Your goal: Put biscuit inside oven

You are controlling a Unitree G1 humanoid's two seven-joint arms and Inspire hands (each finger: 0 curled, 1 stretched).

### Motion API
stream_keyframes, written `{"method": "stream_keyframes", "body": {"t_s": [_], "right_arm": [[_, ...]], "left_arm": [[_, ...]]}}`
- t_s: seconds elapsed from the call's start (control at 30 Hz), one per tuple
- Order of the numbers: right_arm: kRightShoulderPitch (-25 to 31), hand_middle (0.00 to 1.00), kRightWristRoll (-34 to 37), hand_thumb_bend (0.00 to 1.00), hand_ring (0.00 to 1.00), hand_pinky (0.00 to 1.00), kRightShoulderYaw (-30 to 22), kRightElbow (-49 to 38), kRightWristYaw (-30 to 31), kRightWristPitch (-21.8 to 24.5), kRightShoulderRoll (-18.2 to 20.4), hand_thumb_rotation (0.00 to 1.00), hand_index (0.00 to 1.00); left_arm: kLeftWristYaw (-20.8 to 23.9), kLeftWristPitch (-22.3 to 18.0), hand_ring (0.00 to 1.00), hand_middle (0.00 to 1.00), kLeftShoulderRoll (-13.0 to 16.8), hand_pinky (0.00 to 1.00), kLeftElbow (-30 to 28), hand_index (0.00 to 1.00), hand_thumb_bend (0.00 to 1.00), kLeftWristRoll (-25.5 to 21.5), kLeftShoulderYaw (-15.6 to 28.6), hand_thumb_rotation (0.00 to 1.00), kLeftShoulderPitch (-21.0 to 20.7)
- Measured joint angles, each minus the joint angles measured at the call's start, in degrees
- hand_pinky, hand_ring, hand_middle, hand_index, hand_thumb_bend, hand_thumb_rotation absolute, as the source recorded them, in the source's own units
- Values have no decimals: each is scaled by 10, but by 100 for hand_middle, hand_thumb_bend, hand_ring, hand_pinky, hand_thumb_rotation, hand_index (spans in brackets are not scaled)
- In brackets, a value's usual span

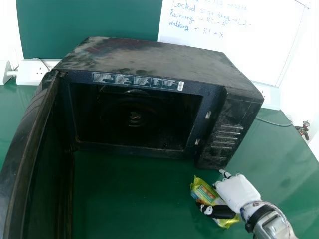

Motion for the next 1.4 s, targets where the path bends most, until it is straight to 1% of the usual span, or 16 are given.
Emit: {"method": "stream_keyframes", "body": {"t_s": [0.27,0.43,0.5,0.7,0.83,0.93,1.03,1.1,1.17,1.2,1.23,1.27,1.4], "right_arm": [[16,33,0,75,22,17,-4,-12,-9,0,0,0,37],[18,32,0,66,22,18,-5,-11,-15,-2,0,0,37],[18,31,0,62,20,16,-5,-11,-19,-3,0,0,36],[20,21,6,47,14,10,-8,-10,-29,-12,1,0,26],[20,19,37,44,12,8,-12,0,-41,-24,14,0,23],[19,18,95,45,12,8,-27,22,-52,-51,26,0,23],[11,18,209,46,12,7,-43,56,-45,-87,47,0,23],[-3,19,303,46,12,7,-55,71,-6,-92,54,0,24],[-15,19,384,48,12,7,-68,78,39,-91,55,0,24],[-22,19,412,48,12,7,-73,81,56,-91,55,0,24],[-28,19,433,48,11,7,-78,82,68,-92,55,0,24],[-32,18,452,49,11,7,-82,84,78,-95,55,0,24],[-43,19,491,48,12,7,-89,90,105,-96,57,0,25]], "left_arm": [[0,1,94,97,0,100,-7,99,100,-4,-2,100,7],[-2,1,95,97,0,100,-8,99,100,-4,-2,100,10],[-4,-2,94,96,0,100,-6,98,100,-5,-2,100,9],[-5,-12,92,96,-2,100,0,98,100,-8,-2,100,8],[-5,-13,92,97,-1,100,0,100,100,-10,-2,100,6],[-4,-14,92,95,-2,100,0,98,100,-7,-2,100,6],[0,-14,95,97,-2,100,-2,98,100,-6,-2,100,7],[0,-14,94,97,-2,99,-3,99,100,-7,-2,100,7],[0,-13,91,95,-2,92,-4,98,100,-12,-3,100,7],[0,-12,90,95,-2,89,-5,98,100,-14,-3,100,7],[0,-12,89,94,-2,86,-6,97,100,-14,-3,100,7],[-1,-12,89,94,-2,85,-6,97,100,-14,-4,100,7],[-2,-11,87,93,-2,81,-6,96,100,-15,-4,100,7]]}}
